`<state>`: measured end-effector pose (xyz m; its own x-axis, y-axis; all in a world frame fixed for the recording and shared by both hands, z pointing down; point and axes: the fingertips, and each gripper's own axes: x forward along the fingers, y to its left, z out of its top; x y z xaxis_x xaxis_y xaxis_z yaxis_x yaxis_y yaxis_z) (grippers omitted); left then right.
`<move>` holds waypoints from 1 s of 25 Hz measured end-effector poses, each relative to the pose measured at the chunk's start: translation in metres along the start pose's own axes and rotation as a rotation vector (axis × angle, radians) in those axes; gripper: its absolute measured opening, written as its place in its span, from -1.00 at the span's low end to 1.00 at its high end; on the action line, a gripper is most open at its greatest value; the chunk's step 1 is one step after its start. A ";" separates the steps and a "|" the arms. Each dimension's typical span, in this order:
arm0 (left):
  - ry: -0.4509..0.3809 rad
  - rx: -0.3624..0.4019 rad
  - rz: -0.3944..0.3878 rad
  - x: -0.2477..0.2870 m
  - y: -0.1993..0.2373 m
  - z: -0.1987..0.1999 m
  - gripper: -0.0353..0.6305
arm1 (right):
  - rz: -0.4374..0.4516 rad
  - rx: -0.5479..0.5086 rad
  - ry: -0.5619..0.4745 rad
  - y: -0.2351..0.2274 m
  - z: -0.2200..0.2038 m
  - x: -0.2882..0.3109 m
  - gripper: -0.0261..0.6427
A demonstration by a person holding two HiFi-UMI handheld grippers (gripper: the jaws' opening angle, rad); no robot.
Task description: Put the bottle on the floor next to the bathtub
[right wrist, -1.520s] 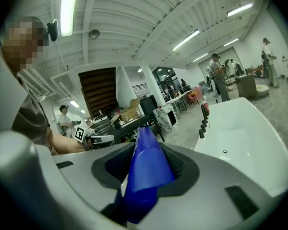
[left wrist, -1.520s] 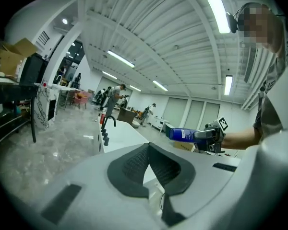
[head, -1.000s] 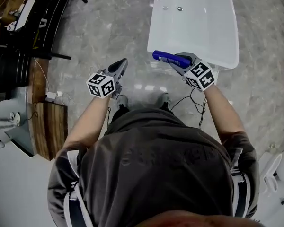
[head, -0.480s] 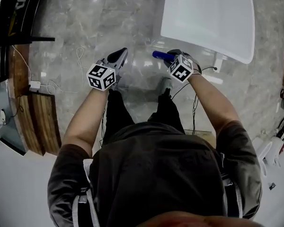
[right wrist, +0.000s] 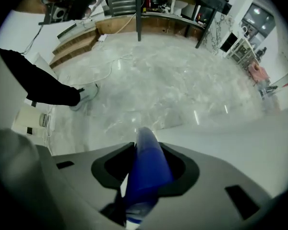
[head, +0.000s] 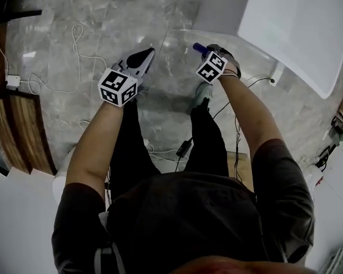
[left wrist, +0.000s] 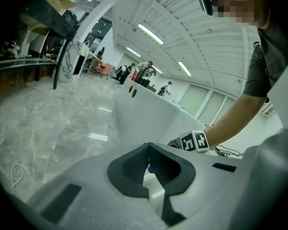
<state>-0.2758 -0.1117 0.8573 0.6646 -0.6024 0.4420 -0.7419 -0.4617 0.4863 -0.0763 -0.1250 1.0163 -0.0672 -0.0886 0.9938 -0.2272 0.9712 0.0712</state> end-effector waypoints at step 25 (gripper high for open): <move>0.014 -0.066 0.004 0.039 0.120 -0.124 -0.88 | -0.030 -0.168 0.232 -0.007 0.009 0.260 -0.49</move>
<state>-0.3284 -0.1101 1.0261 0.6631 -0.5950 0.4542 -0.7373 -0.4148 0.5332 -0.1005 -0.1565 1.2731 0.1651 -0.0833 0.9828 -0.0604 0.9937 0.0944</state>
